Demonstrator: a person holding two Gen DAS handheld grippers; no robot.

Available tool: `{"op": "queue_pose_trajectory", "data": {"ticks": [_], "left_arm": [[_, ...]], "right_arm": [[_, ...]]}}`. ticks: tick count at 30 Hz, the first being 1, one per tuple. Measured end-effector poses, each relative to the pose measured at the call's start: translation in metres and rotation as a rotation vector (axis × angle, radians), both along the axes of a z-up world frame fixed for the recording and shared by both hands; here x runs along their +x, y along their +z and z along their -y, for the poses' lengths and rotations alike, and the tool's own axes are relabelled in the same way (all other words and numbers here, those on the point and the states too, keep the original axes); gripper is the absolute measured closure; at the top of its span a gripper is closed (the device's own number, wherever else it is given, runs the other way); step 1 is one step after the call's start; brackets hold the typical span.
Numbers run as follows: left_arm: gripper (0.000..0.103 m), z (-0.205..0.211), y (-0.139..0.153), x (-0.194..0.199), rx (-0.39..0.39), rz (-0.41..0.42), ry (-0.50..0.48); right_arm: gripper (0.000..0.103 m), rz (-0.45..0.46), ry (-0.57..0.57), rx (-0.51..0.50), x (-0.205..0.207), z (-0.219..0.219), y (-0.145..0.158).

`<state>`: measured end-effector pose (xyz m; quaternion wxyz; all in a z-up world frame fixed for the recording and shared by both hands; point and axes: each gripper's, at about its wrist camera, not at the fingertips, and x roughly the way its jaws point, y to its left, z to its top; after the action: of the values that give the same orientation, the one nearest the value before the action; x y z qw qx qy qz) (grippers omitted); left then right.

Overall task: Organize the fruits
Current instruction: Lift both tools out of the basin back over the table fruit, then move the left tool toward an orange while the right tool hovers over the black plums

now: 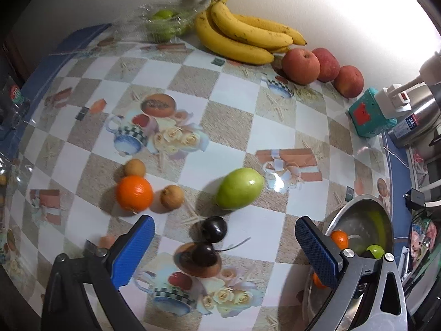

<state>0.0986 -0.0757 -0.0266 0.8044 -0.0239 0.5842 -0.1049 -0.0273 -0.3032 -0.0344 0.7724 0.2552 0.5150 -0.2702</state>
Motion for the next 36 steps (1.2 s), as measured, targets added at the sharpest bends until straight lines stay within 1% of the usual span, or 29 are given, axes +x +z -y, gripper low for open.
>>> {"op": "queue_pose_trajectory", "data": {"ticks": [5, 8, 12, 16, 19, 22, 29, 36], "left_arm": [[0.000, -0.015, 0.010, 0.003, 0.033, 0.047, 0.006], [0.000, -0.025, 0.018, 0.007, 0.095, 0.096, 0.003], [0.000, -0.045, 0.026, 0.014, 0.160, 0.150, 0.029], [0.000, -0.072, 0.030, 0.020, 0.196, 0.169, 0.067], [0.000, -0.090, 0.029, 0.023, 0.201, 0.162, 0.106], [0.000, -0.109, 0.031, 0.026, 0.187, 0.159, 0.146], [0.000, -0.139, 0.036, 0.028, 0.167, 0.166, 0.215], [0.000, -0.155, 0.037, 0.028, 0.134, 0.157, 0.244]], "right_arm": [[0.009, 0.009, 0.033, 0.023, 0.005, -0.012, 0.001], [0.009, 0.021, 0.061, 0.029, 0.010, -0.022, 0.004], [0.009, 0.034, 0.106, 0.030, 0.017, -0.037, 0.008], [0.009, 0.046, 0.171, 0.049, 0.027, -0.057, 0.010], [0.009, 0.039, 0.212, 0.045, 0.033, -0.073, 0.011], [0.009, 0.039, 0.243, 0.041, 0.038, -0.087, 0.012], [0.009, 0.038, 0.307, 0.056, 0.048, -0.115, 0.009], [0.009, 0.052, 0.389, 0.093, 0.061, -0.147, 0.007]]}}
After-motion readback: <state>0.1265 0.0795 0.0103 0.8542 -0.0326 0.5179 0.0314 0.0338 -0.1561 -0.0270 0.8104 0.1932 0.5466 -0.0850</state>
